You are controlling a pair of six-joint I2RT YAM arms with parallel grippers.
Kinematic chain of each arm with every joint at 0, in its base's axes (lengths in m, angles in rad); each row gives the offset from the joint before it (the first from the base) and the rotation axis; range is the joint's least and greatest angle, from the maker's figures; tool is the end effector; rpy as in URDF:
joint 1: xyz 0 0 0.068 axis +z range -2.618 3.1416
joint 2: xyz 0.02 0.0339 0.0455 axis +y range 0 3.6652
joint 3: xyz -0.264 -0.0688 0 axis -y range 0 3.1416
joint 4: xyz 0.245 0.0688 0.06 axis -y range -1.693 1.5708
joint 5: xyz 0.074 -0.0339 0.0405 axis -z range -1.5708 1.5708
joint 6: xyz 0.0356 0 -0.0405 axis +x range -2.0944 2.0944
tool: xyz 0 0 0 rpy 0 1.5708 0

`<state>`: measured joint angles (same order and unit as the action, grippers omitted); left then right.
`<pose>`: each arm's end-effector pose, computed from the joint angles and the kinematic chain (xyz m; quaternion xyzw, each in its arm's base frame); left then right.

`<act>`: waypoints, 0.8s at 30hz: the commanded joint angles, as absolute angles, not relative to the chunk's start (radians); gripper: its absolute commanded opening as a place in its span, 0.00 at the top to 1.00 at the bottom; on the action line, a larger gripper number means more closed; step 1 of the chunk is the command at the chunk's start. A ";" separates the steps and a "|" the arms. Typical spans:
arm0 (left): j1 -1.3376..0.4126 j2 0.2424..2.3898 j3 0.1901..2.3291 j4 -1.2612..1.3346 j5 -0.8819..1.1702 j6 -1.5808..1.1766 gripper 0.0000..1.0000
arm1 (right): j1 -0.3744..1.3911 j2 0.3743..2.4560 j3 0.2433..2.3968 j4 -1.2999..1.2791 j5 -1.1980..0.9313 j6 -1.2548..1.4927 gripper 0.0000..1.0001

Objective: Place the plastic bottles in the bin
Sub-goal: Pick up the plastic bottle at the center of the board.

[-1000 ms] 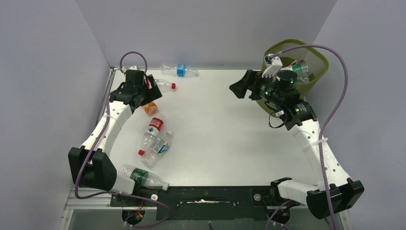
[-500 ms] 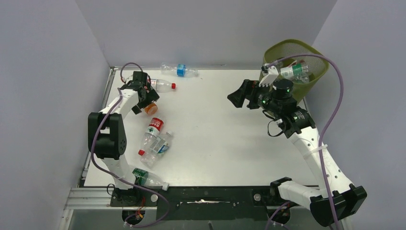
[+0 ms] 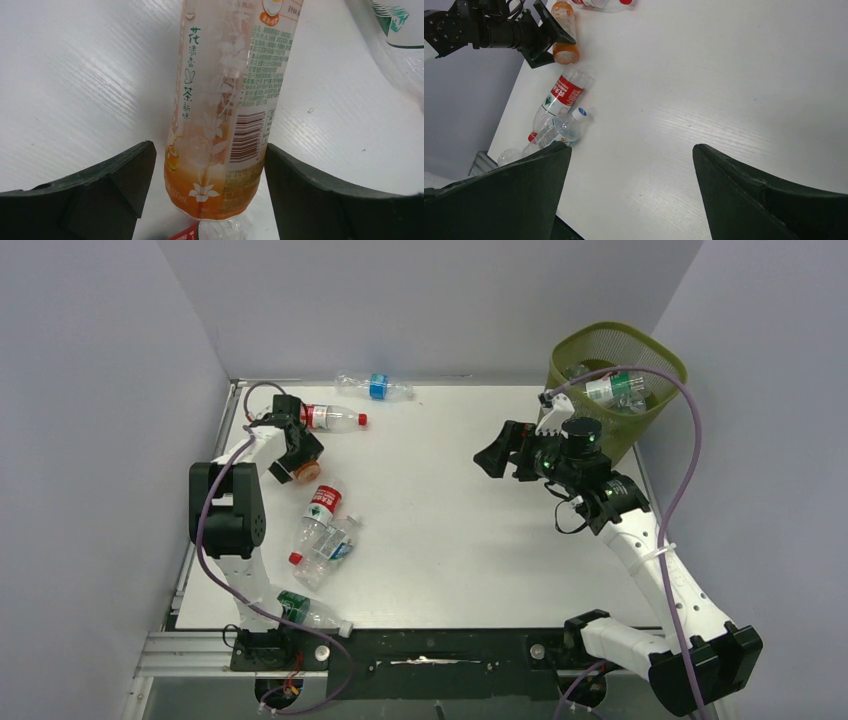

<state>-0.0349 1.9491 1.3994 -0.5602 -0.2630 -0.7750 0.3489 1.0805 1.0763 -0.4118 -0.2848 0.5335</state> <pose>0.4060 -0.0049 0.1849 -0.3770 0.8890 0.0281 0.2584 0.2220 0.0914 0.3617 -0.0007 0.8330 0.3383 0.4378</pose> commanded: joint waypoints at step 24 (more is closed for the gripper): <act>-0.030 1.535 1.370 -0.607 -0.005 -0.556 0.38 | 0.365 1.090 0.994 -0.284 -0.358 0.601 0.02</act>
<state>-0.0307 1.6089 1.3113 -0.5701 -0.1360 -0.6201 0.3553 1.0901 0.9962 -0.3553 -0.3279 0.5808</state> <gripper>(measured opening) 0.631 0.982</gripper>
